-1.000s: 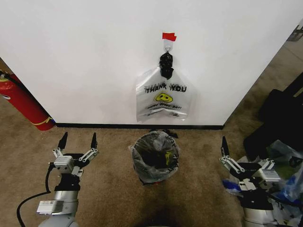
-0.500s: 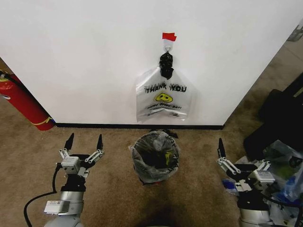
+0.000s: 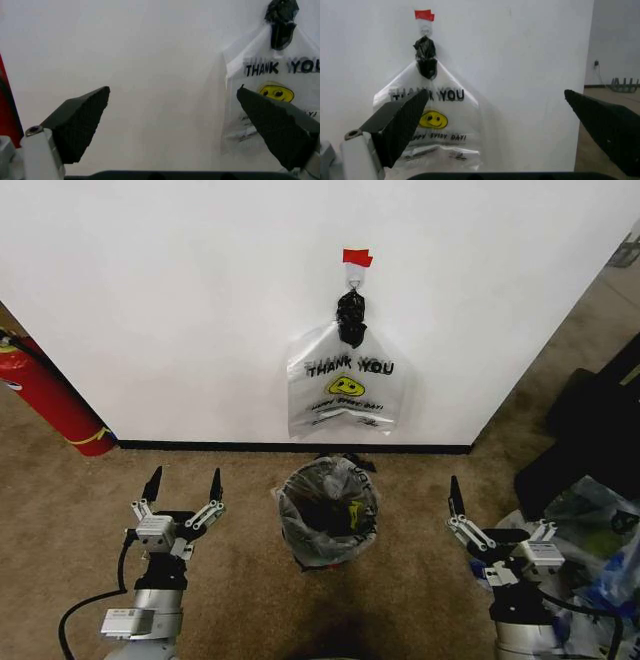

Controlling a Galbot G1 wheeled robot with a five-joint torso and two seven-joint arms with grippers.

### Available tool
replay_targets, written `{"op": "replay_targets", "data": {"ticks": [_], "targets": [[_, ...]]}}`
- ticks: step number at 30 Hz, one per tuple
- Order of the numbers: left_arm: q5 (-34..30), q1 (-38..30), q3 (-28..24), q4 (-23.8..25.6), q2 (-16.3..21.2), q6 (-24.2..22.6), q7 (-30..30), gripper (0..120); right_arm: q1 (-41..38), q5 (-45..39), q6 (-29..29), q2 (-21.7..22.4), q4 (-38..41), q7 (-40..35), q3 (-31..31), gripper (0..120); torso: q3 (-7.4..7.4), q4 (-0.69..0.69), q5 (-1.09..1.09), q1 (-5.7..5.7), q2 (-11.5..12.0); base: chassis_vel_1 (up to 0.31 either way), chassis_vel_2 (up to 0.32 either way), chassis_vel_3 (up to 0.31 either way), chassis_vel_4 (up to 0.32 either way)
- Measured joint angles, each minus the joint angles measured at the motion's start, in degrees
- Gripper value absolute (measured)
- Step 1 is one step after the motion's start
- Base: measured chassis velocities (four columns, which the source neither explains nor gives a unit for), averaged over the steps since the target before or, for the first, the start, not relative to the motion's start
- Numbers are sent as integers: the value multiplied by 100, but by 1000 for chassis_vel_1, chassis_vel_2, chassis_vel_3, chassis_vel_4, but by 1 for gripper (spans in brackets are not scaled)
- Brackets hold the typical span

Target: Pick up the garbage bag from the wall and place it over the trash bin.

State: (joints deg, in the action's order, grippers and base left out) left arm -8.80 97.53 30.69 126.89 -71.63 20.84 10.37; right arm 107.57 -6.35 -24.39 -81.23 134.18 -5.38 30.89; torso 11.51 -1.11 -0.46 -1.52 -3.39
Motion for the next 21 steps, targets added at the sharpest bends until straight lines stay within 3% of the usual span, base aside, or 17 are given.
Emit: {"op": "replay_targets", "data": {"ticks": [21], "targets": [[23,-70,-24,31,-19,-27,19,100,-28,120,55,40,-62,-20,35,100,0,0,0,0,0,0,0,0,0]]}}
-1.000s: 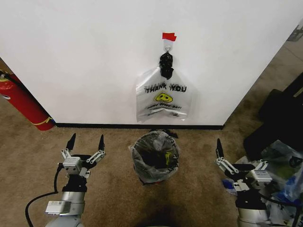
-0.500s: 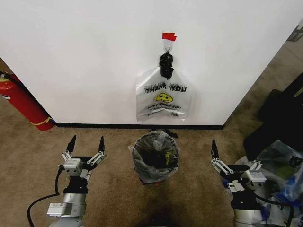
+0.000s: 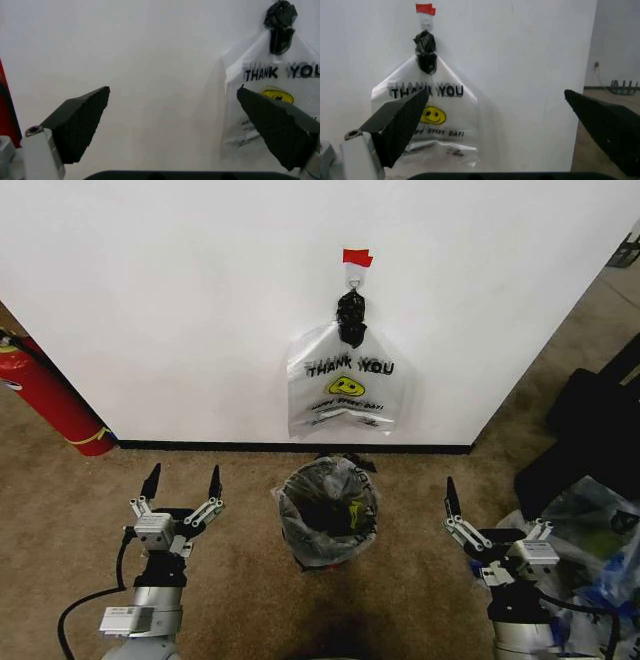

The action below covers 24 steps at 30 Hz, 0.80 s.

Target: Pick up the garbage bag from the wall and place it over the trash bin.

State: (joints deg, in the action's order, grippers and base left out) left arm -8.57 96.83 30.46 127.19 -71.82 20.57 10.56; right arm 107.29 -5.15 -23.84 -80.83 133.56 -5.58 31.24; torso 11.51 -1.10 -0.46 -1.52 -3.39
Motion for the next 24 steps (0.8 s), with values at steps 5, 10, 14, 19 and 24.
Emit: {"op": "replay_targets", "data": {"ticks": [5,10,14,19,24], "targets": [[2,-40,72,-61,-21,-11,17,100,-2,19,0,-15,-24,-15,-14,100,0,0,0,0,0,0,0,0,0],[2,-32,72,-68,-21,-23,18,100,1,37,0,-25,-40,-27,-52,100,0,0,0,0,0,0,0,0,0],[4,-24,66,-69,-18,-31,18,100,-18,67,8,-28,-41,-32,-85,100,0,0,0,0,0,0,0,0,0],[4,-23,64,-70,-16,-34,18,100,-30,87,8,-48,-66,-33,-95,100,0,0,0,0,0,0,0,0,0],[4,-21,62,-73,-15,-35,18,100,-17,87,3,-50,-84,-34,-93,100,0,0,0,0,0,0,0,0,0]]}}
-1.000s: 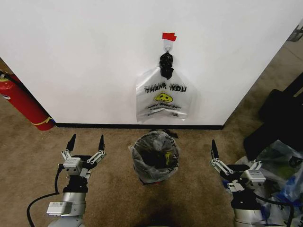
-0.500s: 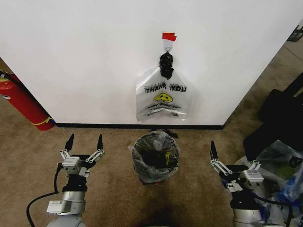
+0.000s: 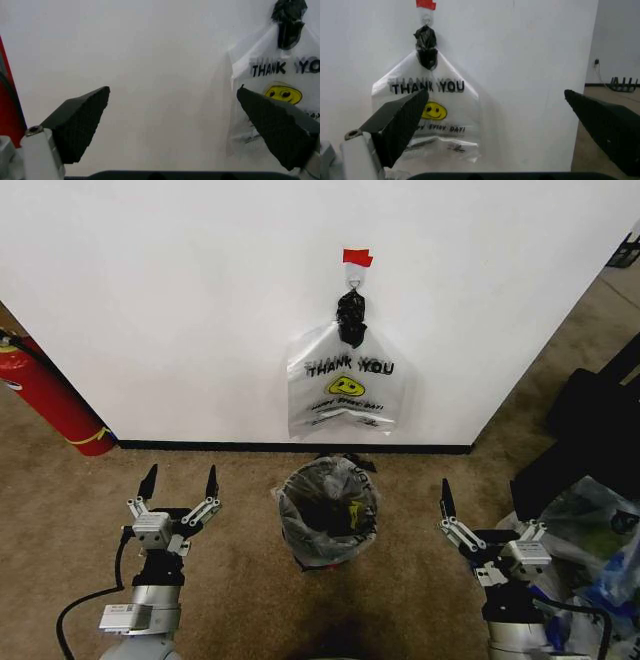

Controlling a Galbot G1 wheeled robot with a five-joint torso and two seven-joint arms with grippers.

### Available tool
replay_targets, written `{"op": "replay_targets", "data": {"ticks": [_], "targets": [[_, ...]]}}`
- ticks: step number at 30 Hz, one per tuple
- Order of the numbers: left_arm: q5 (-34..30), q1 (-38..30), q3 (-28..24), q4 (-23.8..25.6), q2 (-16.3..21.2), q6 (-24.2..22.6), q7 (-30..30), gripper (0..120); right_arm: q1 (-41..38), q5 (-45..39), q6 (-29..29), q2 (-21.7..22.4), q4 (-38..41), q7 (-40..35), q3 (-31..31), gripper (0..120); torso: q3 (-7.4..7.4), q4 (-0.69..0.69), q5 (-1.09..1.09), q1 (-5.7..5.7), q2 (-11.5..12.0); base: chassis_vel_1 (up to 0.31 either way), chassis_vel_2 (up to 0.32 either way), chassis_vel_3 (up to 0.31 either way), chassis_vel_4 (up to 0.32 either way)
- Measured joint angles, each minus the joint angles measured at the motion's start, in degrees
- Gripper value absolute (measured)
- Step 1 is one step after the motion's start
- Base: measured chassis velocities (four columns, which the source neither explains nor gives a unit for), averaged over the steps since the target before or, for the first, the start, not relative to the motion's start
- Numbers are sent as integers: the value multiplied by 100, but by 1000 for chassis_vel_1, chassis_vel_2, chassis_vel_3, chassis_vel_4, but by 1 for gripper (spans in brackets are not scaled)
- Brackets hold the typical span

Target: Pick up the garbage bag from the wall and place it over the trash bin.

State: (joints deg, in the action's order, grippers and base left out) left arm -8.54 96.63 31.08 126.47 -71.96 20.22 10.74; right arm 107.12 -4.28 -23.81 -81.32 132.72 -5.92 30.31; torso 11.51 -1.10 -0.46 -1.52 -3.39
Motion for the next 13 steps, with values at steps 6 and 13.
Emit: {"op": "replay_targets", "data": {"ticks": [6,13], "targets": [[0,1,0,0,2,0,0,100,4,-3,-18,-3,-11,-4,10,100,0,0,0,0,0,0,0,0,0],[0,1,0,-1,2,0,-1,100,7,-7,-46,-19,-41,-15,24,100,0,0,0,0,0,0,0,0,0]]}}
